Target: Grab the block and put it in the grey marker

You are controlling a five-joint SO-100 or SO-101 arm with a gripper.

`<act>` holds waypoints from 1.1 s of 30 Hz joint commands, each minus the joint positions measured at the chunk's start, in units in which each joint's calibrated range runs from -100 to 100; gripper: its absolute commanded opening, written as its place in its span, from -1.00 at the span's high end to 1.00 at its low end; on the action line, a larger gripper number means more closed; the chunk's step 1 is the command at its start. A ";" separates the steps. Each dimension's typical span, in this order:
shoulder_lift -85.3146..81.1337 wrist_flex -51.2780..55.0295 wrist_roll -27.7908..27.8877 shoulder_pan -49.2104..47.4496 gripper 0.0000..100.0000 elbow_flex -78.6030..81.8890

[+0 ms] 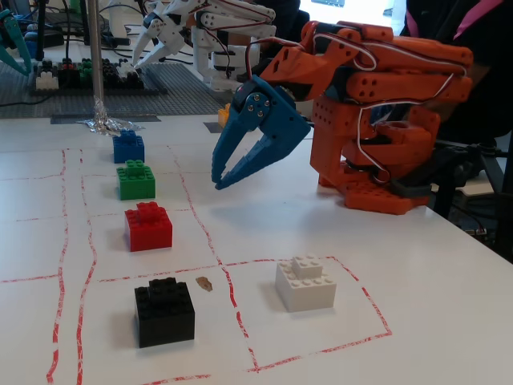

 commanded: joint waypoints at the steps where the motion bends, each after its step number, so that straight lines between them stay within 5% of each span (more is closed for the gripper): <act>1: -2.83 -1.71 0.24 1.29 1.00 -0.28; 33: -6.27 -1.46 0.68 2.00 1.00 1.98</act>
